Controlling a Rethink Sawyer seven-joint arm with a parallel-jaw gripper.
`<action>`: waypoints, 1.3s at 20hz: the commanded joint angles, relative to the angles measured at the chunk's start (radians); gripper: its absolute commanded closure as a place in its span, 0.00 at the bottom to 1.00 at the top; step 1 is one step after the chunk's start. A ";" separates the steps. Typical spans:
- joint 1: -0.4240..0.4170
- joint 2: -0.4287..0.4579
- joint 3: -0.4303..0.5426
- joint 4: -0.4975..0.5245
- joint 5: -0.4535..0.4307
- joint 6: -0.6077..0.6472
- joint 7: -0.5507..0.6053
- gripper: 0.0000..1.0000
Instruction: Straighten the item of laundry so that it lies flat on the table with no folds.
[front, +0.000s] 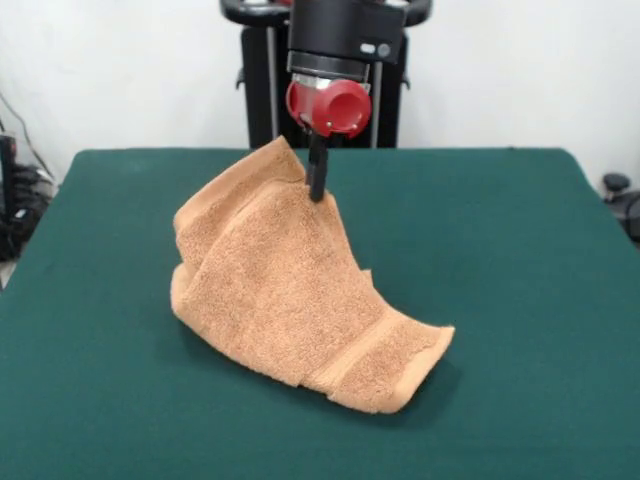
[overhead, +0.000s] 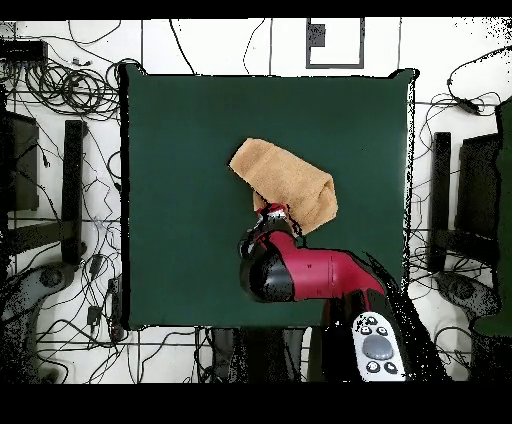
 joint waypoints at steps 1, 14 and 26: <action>0.080 0.030 -0.078 -0.076 0.172 0.397 0.094 1.00; 0.174 0.066 -0.100 -0.092 0.318 0.389 0.176 1.00; 0.364 0.172 -0.191 -0.335 0.604 0.587 0.335 1.00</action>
